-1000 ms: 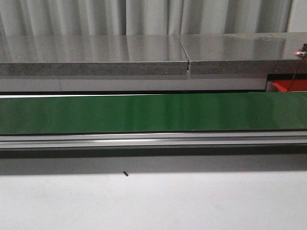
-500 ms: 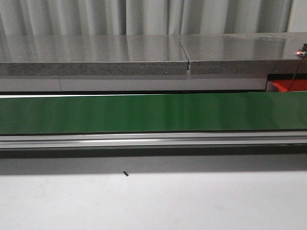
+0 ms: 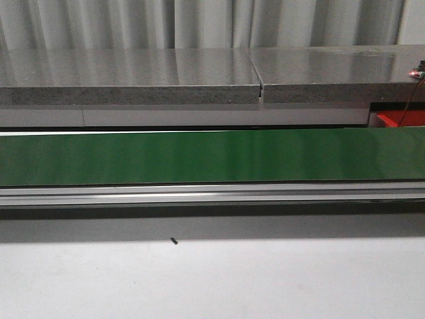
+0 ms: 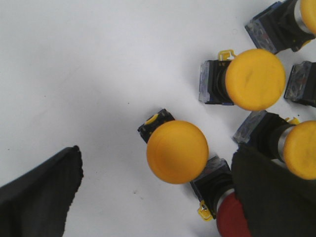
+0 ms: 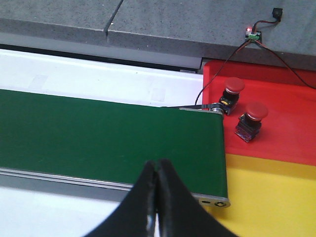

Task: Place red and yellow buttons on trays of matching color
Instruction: 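Lower the left gripper and grasp a yellow button, then carry the yellow button onto the belt and open the left gripper, then grasp a second yellow button from the cluster with the left gripper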

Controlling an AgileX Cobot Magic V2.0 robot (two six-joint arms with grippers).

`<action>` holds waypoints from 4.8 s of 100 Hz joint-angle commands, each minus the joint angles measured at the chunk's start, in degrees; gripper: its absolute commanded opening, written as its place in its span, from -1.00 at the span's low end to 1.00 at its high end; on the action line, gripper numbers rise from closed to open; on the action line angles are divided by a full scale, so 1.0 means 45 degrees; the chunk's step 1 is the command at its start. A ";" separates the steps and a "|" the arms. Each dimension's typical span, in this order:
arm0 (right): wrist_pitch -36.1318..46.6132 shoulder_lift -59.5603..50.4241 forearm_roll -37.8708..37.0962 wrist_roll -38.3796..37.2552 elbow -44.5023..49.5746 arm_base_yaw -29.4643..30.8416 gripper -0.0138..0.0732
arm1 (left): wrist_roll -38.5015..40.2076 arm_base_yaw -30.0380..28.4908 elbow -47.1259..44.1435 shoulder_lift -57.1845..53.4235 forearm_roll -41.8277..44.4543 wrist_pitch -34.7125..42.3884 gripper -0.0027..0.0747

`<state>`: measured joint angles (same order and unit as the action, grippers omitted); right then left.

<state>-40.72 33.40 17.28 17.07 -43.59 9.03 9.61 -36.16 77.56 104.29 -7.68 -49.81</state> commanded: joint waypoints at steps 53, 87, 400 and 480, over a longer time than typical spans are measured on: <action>0.0867 0.0020 0.0228 0.0099 -0.0309 0.0013 -0.83 | -0.0490 -0.0034 0.0522 0.0648 -0.0298 0.0528 -0.14; 0.0867 0.0020 0.0228 0.0099 -0.0309 0.0013 -0.83 | -0.0856 -0.0061 0.0522 -0.0667 -0.0351 -0.0062 -0.50; 0.0867 0.0020 0.0228 0.0099 -0.0309 0.0013 -0.83 | 0.1874 0.1666 0.1590 0.0445 -0.0937 0.1635 0.62; 0.0867 0.0020 0.0228 0.0099 -0.0309 0.0013 -0.83 | 0.2515 0.1371 0.1590 0.1758 -0.0511 0.2616 0.33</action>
<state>-40.72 33.40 17.41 17.07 -43.59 9.03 20.47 -29.96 82.96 115.37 -9.96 -40.80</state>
